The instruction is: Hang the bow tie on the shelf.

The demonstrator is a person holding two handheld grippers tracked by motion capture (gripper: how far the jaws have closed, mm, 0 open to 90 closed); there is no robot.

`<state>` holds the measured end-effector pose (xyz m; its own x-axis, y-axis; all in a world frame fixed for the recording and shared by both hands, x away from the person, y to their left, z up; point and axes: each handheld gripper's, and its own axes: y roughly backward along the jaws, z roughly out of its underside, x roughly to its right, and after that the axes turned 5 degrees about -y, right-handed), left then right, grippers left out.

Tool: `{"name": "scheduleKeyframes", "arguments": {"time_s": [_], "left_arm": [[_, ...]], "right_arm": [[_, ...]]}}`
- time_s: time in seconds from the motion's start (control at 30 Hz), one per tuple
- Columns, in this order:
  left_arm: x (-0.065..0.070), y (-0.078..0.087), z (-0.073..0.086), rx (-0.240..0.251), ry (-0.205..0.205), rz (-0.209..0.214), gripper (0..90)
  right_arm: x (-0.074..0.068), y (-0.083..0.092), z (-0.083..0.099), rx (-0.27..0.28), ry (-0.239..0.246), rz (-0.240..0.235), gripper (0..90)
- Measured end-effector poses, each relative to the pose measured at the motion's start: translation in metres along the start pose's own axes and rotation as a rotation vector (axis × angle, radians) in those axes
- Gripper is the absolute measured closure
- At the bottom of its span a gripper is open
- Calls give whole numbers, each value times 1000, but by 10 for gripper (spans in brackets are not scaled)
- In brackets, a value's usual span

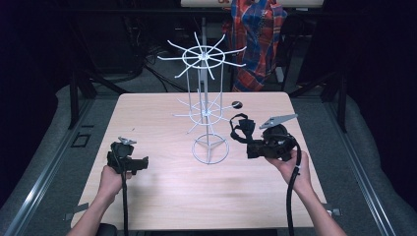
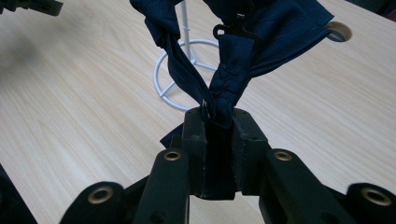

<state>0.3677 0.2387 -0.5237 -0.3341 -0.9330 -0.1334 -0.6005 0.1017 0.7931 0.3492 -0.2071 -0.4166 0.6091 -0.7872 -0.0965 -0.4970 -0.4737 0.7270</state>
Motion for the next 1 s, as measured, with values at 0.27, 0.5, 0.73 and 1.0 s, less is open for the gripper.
{"name": "scheduleKeyframes", "arguments": {"time_s": [0.27,0.5,0.73,1.0], "left_arm": [[-1,0,0,-1,-2,0,156],[0,0,0,0,-3,0,156],[-1,0,1,-2,-3,-1,156],[-1,0,1,-6,-2,-2,157]], "right_arm": [[-7,-13,-7,-23,22,-9,774],[-13,-23,-12,-32,31,-20,774],[-15,-34,-15,-57,40,-24,773],[-10,-44,-17,-68,21,-31,774]]}}
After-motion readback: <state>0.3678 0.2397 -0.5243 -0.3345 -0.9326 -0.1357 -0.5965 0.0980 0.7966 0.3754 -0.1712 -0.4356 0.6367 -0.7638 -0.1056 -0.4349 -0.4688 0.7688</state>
